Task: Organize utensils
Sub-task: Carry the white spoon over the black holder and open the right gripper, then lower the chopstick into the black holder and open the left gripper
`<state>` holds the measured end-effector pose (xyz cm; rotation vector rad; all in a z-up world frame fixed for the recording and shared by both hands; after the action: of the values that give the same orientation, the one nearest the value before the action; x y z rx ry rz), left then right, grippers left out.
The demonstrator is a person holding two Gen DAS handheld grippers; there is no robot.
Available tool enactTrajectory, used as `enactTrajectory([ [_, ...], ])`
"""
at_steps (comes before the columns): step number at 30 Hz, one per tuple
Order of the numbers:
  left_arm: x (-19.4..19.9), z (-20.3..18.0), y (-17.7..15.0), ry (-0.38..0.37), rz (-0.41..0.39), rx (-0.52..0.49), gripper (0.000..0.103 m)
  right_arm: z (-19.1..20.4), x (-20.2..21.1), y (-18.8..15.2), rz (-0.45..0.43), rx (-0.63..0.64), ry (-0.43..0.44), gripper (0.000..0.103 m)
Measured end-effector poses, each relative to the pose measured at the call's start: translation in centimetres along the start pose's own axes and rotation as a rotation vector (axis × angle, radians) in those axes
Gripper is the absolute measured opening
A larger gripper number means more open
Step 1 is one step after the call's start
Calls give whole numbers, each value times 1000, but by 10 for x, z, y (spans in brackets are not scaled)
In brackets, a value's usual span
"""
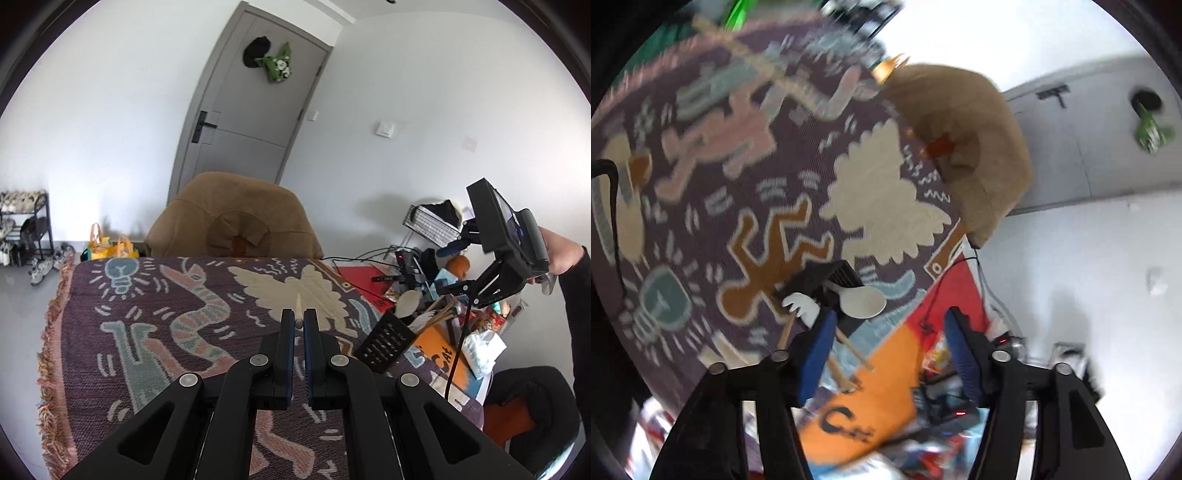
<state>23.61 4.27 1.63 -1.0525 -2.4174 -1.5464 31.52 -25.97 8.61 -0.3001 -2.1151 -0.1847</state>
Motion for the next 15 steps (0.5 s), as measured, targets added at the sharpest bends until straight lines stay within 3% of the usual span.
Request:
enactTrajectory([
  [7, -20, -57, 5, -65, 57, -106, 4, -18, 35, -62, -201, -385, 33, 81],
  [15, -45, -116, 6, -98, 156, -243, 4, -12, 35, -141, -309, -743, 87, 81],
])
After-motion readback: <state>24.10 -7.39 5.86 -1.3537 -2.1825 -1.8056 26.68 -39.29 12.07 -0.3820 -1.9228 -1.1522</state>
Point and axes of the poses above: each gripper's, at about its wrist camera, not at the fingertips, and x roughly against the way its jaws point, z to its left, y to its top, the point moved 5 cm from there along -x, roughly the way its jaws point, and after that the axes turned 10 degrees about x, right-handed, at the moved point
